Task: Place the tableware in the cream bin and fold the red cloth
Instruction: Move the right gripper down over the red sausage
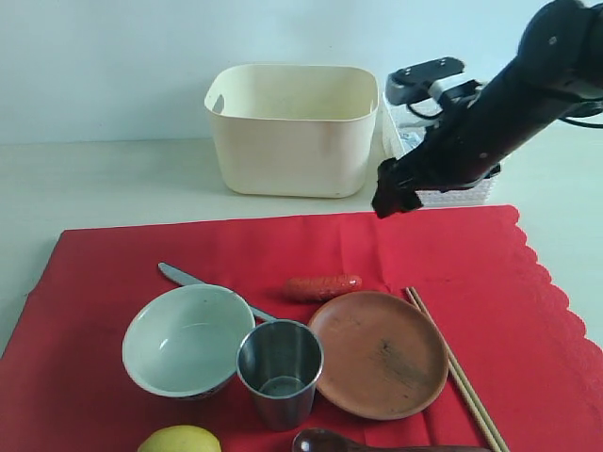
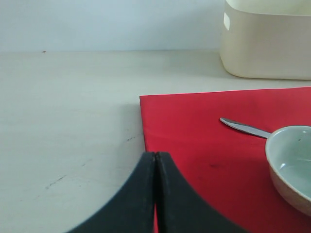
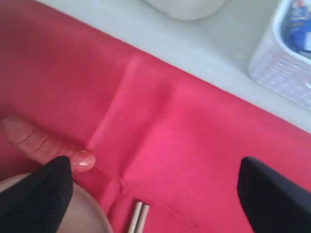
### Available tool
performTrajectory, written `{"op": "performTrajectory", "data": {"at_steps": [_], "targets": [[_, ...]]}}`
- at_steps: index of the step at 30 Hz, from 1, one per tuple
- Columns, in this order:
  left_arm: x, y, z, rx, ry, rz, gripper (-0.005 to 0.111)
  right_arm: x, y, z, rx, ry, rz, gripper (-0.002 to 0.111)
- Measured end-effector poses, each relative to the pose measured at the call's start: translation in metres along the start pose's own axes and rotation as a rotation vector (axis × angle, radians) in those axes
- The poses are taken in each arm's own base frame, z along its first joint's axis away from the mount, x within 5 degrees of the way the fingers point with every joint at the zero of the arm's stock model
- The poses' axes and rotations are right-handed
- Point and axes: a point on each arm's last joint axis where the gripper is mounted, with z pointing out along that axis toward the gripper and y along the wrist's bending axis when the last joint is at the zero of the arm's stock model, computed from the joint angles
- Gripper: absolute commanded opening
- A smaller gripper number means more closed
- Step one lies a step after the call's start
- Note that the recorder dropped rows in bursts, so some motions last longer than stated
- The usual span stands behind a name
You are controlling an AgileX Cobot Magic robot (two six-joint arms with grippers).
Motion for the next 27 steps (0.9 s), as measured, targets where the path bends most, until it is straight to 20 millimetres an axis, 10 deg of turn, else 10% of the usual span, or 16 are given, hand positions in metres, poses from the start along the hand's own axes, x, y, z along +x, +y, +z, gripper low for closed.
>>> {"op": "performTrajectory", "data": {"at_steps": [9, 27], "targets": [[0.000, 0.000, 0.000, 0.000, 0.000, 0.000, 0.000, 0.007, 0.044, 0.046, -0.077, 0.088, -0.256, 0.086], [0.000, 0.000, 0.000, 0.000, 0.000, 0.000, 0.000, 0.012, 0.054, 0.084, -0.164, 0.042, -0.369, 0.068]]}}
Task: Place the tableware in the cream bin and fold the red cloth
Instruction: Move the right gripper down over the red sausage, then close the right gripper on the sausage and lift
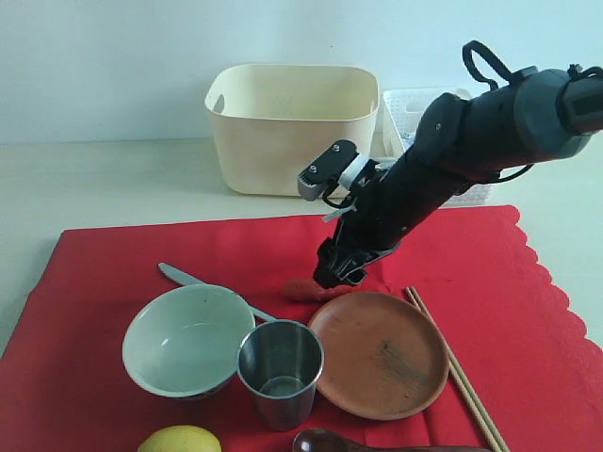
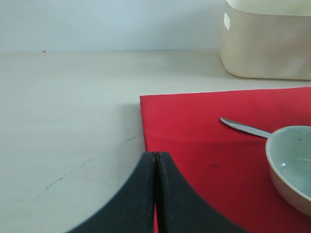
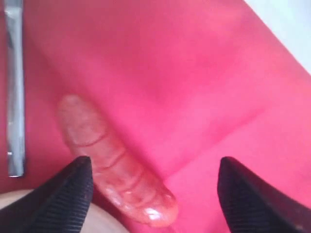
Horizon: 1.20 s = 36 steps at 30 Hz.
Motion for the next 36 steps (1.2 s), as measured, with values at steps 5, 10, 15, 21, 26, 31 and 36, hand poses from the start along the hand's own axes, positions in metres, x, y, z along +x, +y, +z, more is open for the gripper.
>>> {"op": "performTrajectory", "data": {"at_steps": [5, 10, 15, 21, 26, 31, 36], "targets": [[0.000, 0.000, 0.000, 0.000, 0.000, 0.000, 0.000, 0.001, 0.006, 0.001, -0.069, 0.005, -0.044, 0.068], [0.000, 0.000, 0.000, 0.000, 0.000, 0.000, 0.000, 0.005, 0.007, 0.008, -0.091, 0.024, -0.047, 0.067], [0.000, 0.000, 0.000, 0.000, 0.000, 0.000, 0.000, 0.008, 0.004, 0.018, -0.078, 0.021, -0.015, 0.063], [0.000, 0.000, 0.000, 0.000, 0.000, 0.000, 0.000, 0.010, 0.002, 0.027, -0.058, 0.018, -0.001, 0.023], [0.000, 0.000, 0.000, 0.000, 0.000, 0.000, 0.000, 0.010, 0.002, 0.028, -0.058, 0.014, 0.010, 0.000], [0.000, 0.000, 0.000, 0.000, 0.000, 0.000, 0.000, 0.009, 0.001, 0.028, -0.048, 0.008, 0.036, 0.000], [0.000, 0.000, 0.000, 0.000, 0.000, 0.000, 0.000, 0.003, 0.000, 0.019, -0.025, -0.021, 0.055, 0.000]]}}
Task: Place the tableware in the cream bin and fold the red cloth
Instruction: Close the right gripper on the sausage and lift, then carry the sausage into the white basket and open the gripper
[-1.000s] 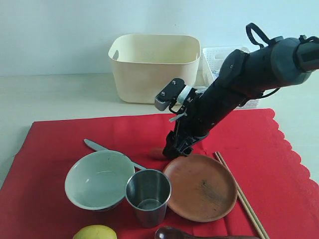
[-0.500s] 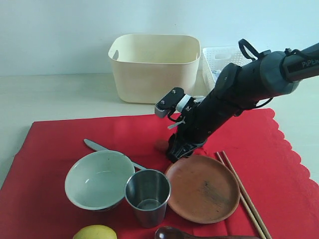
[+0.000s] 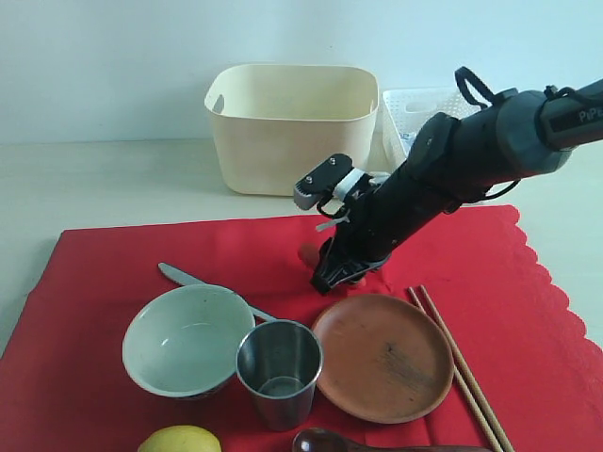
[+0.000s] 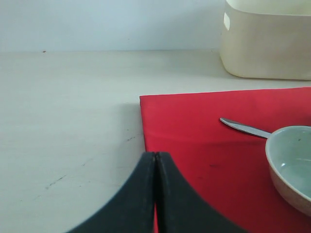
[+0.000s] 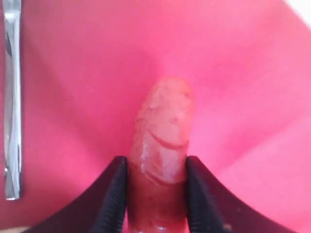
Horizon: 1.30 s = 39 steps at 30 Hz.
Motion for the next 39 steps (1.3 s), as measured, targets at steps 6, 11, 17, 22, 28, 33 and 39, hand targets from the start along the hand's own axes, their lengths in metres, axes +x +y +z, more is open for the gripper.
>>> {"op": "performTrajectory", "data": {"at_steps": [6, 11, 17, 22, 28, 33, 39], "targets": [[0.000, 0.000, 0.000, 0.000, 0.000, 0.000, 0.000, -0.013, 0.002, -0.025, 0.033, -0.067, 0.032, 0.000], [0.000, 0.000, 0.000, 0.000, 0.000, 0.000, 0.000, -0.025, 0.006, -0.054, 0.066, -0.128, 0.020, 0.000], [0.000, 0.000, 0.000, 0.000, 0.000, 0.000, 0.000, -0.038, 0.012, -0.112, 0.177, -0.199, 0.007, 0.000], [0.000, 0.000, 0.000, 0.000, 0.000, 0.000, 0.000, -0.042, 0.016, -0.163, 0.319, -0.258, -0.018, 0.000], [0.000, 0.000, 0.000, 0.000, 0.000, 0.000, 0.000, -0.044, 0.015, -0.204, 0.449, -0.366, 0.055, 0.000], [0.000, 0.000, 0.000, 0.000, 0.000, 0.000, 0.000, -0.037, -0.005, -0.215, 0.500, -0.413, 0.175, 0.000], [0.000, 0.000, 0.000, 0.000, 0.000, 0.000, 0.000, -0.021, -0.046, -0.221, 0.563, -0.440, 0.342, 0.000]]}}
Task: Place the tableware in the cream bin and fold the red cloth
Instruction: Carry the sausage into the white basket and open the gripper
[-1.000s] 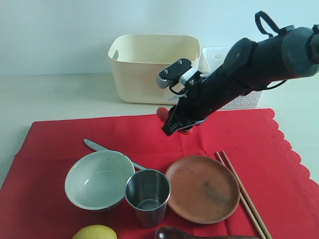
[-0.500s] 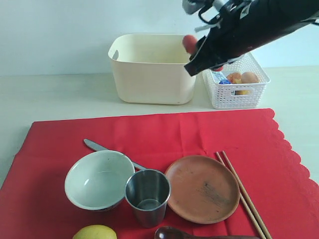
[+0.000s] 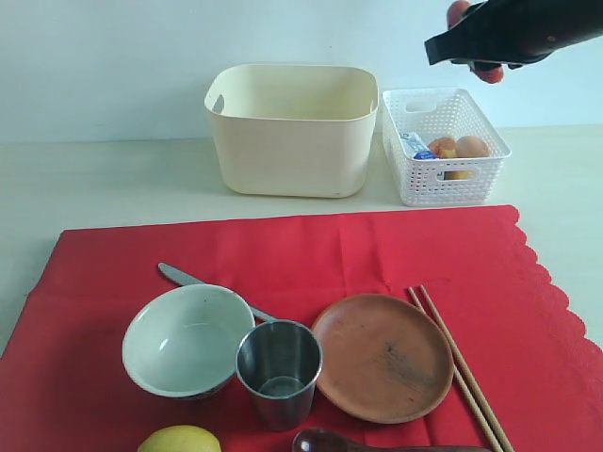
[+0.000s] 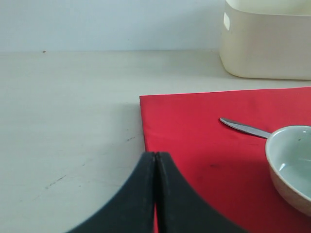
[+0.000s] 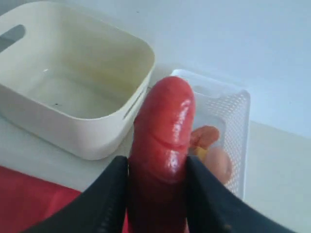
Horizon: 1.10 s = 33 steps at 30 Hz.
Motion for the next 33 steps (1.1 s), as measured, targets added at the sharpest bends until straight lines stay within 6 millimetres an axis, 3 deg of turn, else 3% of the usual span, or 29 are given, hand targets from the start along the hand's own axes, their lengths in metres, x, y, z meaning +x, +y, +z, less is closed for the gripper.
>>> {"op": "performTrajectory", "data": {"at_steps": [8, 20, 28, 33], "targets": [[0.000, 0.000, 0.000, 0.000, 0.000, 0.000, 0.000, -0.004, -0.033, 0.038, 0.046, 0.038, 0.126, 0.000], [0.000, 0.000, 0.000, 0.000, 0.000, 0.000, 0.000, -0.006, -0.044, 0.124, 0.046, 0.117, 0.145, 0.000], [0.000, 0.000, 0.000, 0.000, 0.000, 0.000, 0.000, 0.009, -0.063, 0.178, 0.060, 0.163, 0.189, 0.000], [0.000, 0.000, 0.000, 0.000, 0.000, 0.000, 0.000, 0.021, -0.065, 0.207, 0.058, 0.183, 0.174, 0.000]]}}
